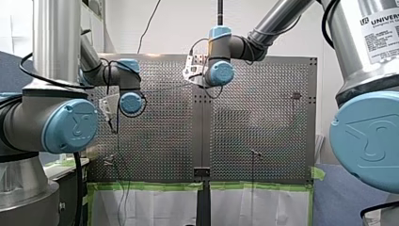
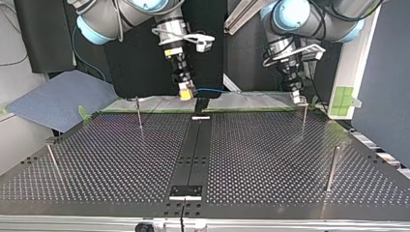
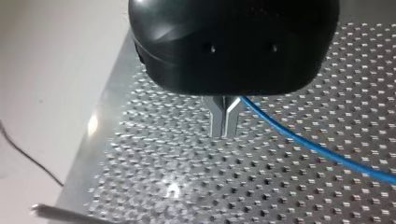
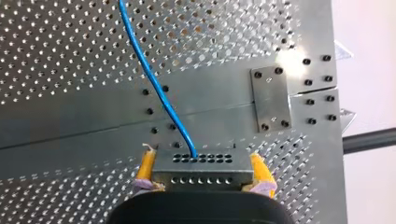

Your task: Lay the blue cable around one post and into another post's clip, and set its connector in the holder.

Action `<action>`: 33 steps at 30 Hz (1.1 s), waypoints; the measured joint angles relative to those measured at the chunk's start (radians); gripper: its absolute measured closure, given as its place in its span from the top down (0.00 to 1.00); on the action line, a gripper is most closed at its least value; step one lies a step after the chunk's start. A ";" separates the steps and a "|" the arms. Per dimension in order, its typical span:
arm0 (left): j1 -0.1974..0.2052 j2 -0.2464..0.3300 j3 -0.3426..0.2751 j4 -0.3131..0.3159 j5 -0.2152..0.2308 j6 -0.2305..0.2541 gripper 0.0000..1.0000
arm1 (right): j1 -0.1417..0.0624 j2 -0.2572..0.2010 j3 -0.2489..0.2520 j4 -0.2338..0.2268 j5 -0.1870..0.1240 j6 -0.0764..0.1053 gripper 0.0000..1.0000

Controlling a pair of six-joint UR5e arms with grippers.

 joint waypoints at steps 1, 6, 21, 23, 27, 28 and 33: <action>0.002 0.009 0.005 -0.009 0.000 -0.006 0.05 | 0.000 0.000 -0.005 0.005 -0.001 -0.001 0.00; 0.014 0.055 0.037 -0.055 -0.001 -0.047 0.05 | 0.001 0.000 -0.047 0.047 -0.015 -0.003 0.00; 0.059 0.175 0.146 -0.175 -0.020 -0.102 0.05 | 0.003 0.004 -0.169 0.108 -0.058 -0.004 0.00; 0.067 0.193 0.164 -0.193 -0.021 -0.103 0.05 | 0.005 0.005 -0.190 0.118 -0.064 -0.005 0.00; 0.082 0.219 0.197 -0.226 -0.021 -0.105 0.05 | 0.007 0.006 -0.224 0.130 -0.080 -0.006 0.00; 0.086 0.222 0.206 -0.235 -0.020 -0.107 0.05 | 0.007 0.007 -0.232 0.131 -0.083 -0.006 0.00; 0.108 0.226 0.254 -0.284 -0.006 -0.126 0.05 | 0.011 0.025 -0.278 0.147 -0.096 -0.006 0.00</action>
